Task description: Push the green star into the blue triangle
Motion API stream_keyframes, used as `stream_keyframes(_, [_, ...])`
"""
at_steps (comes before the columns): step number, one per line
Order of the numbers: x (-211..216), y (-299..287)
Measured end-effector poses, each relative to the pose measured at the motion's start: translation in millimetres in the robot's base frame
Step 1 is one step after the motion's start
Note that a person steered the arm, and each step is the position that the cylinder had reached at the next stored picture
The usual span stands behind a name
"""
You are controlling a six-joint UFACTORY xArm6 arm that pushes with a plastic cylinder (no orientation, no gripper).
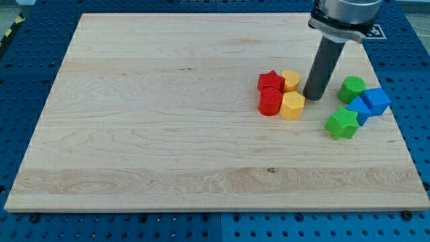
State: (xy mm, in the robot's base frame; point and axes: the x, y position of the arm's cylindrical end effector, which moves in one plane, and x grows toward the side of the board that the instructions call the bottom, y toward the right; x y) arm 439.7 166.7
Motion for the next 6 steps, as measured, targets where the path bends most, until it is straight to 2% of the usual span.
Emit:
stream_keyframes(4, [120,-2])
stream_keyframes(5, [132,35])
stream_keyframes(6, [90,45])
